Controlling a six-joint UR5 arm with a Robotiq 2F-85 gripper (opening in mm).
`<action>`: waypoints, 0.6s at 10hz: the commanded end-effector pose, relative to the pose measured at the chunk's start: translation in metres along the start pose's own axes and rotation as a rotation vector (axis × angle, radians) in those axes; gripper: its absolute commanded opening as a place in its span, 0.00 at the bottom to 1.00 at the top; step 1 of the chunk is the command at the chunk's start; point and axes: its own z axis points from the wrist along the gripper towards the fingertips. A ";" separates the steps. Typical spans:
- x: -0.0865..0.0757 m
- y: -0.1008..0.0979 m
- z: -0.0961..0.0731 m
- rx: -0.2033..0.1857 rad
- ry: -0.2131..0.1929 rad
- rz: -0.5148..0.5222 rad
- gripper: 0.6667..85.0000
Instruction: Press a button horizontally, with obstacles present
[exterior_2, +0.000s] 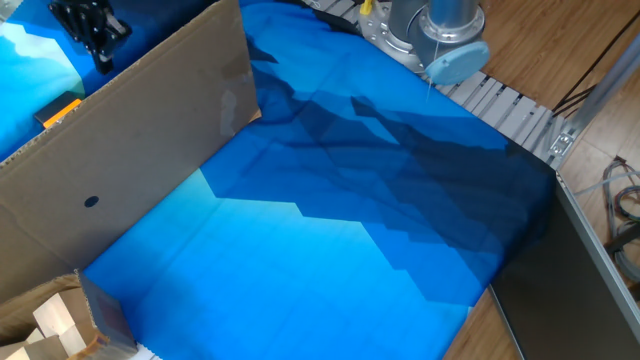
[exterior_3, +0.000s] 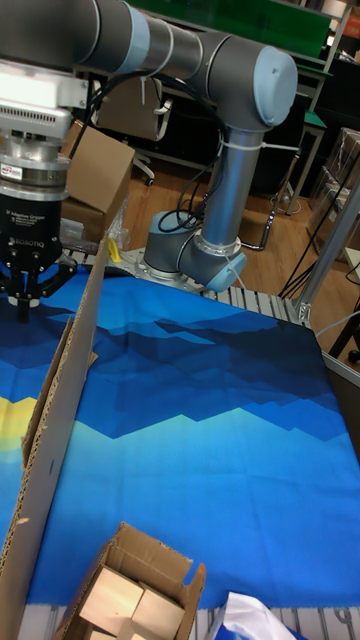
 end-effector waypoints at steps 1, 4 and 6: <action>0.018 -0.001 -0.001 0.003 0.068 0.069 0.00; 0.012 -0.016 -0.001 0.059 0.040 0.165 0.00; 0.009 -0.029 -0.002 0.108 0.025 0.132 0.00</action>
